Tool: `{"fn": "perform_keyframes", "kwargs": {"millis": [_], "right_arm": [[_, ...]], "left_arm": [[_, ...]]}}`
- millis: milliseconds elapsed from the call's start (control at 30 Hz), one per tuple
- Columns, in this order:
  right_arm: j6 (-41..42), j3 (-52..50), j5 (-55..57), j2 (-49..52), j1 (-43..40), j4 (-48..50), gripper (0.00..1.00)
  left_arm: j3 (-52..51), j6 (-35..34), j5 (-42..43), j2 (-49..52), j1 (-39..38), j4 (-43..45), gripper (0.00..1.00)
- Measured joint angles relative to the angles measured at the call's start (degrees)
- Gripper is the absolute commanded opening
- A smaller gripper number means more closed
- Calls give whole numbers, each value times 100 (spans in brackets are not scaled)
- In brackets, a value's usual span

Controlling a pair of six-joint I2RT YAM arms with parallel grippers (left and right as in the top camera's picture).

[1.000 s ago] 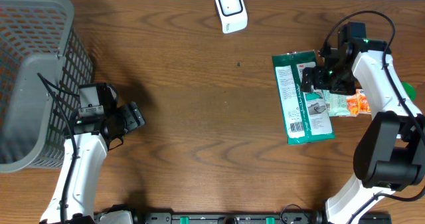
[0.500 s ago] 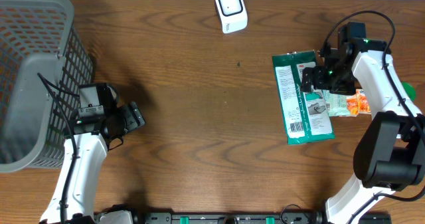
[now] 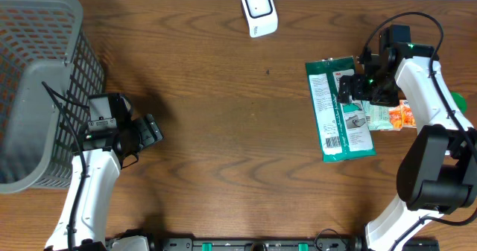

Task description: Scan the item barcode

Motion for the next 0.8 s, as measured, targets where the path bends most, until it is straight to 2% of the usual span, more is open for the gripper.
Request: {"fn": "perform_keyframes", "kwargs": {"millis": [533, 800], "right_arm": [[0, -2, 4, -177, 26, -4, 99], [0, -7, 0, -2100, 216, 2, 99]], "left_arm": [[2, 0, 0, -2, 0, 0, 85], [0, 0, 0, 0, 0, 0, 85]]}}
